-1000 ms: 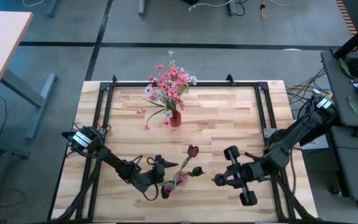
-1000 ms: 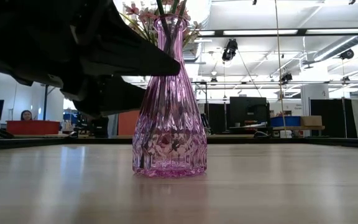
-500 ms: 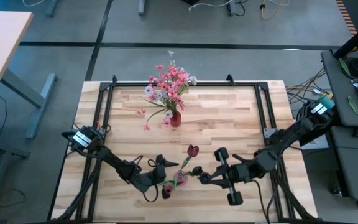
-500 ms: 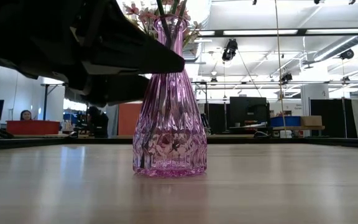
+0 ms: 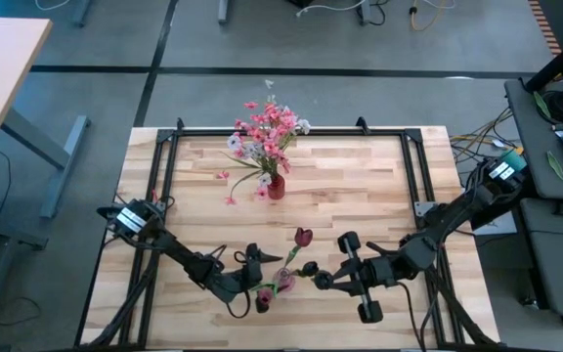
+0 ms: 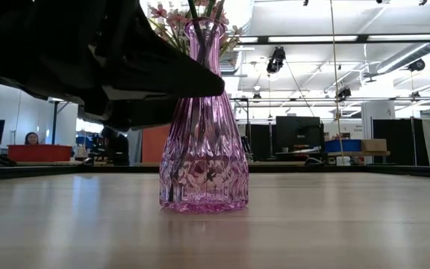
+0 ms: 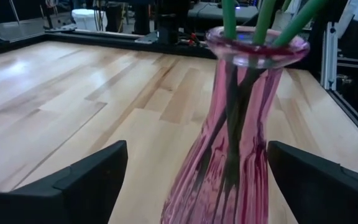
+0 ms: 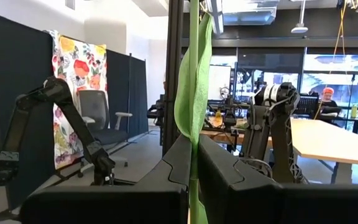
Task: Sort flowers into vase by color
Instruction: Put the black flower into the purple vase
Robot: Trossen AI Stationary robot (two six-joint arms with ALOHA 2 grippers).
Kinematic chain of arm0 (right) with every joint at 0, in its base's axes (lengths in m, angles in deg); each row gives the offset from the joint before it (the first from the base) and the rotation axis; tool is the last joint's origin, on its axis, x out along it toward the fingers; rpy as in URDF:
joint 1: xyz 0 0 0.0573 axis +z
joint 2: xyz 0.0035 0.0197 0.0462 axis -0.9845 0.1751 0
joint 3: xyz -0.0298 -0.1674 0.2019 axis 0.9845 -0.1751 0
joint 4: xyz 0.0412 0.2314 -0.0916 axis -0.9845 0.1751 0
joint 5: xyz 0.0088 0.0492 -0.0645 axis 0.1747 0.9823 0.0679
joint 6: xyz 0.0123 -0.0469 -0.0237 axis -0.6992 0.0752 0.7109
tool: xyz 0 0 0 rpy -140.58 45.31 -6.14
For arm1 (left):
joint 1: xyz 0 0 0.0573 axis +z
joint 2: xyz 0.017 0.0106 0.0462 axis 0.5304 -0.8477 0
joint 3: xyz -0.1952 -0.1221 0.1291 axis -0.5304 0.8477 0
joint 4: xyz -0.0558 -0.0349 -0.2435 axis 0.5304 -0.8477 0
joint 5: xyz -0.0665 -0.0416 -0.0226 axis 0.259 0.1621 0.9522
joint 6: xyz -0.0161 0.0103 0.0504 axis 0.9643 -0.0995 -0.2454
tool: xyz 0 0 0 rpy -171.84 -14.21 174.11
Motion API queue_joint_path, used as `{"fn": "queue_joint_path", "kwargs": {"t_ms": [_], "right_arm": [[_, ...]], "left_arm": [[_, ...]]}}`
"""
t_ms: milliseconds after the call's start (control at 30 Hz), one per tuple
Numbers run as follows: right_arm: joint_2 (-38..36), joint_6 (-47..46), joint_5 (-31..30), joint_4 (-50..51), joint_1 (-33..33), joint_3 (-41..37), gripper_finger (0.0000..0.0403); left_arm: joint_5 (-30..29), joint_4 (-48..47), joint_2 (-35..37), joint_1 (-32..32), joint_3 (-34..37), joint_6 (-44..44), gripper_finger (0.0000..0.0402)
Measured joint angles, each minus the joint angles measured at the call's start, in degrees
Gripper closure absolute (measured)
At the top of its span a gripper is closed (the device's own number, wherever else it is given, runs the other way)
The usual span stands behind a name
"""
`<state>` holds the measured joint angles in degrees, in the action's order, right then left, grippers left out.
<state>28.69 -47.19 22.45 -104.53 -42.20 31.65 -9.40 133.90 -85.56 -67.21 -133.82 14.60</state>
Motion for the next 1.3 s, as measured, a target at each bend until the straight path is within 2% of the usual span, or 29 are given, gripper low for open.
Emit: {"fn": "queue_joint_path", "kwargs": {"t_ms": [467, 1033, 1300], "right_arm": [[1.14, 0.11, 0.06, -3.66, -0.63, 0.00, 0.0390], [13.22, 4.01, 0.24, -28.31, -2.05, 0.36, 0.0390], [20.27, 9.01, 0.24, -31.24, -3.23, 6.49, 0.0390]], "left_arm": [[0.02, 0.04, 0.00, 0.04, -0.35, -0.31, 0.0086], [0.02, 0.36, -0.02, 0.04, -0.35, -0.05, 0.0091], [0.02, 0.44, -0.04, 0.04, -0.35, -0.01, 0.0091]]}}
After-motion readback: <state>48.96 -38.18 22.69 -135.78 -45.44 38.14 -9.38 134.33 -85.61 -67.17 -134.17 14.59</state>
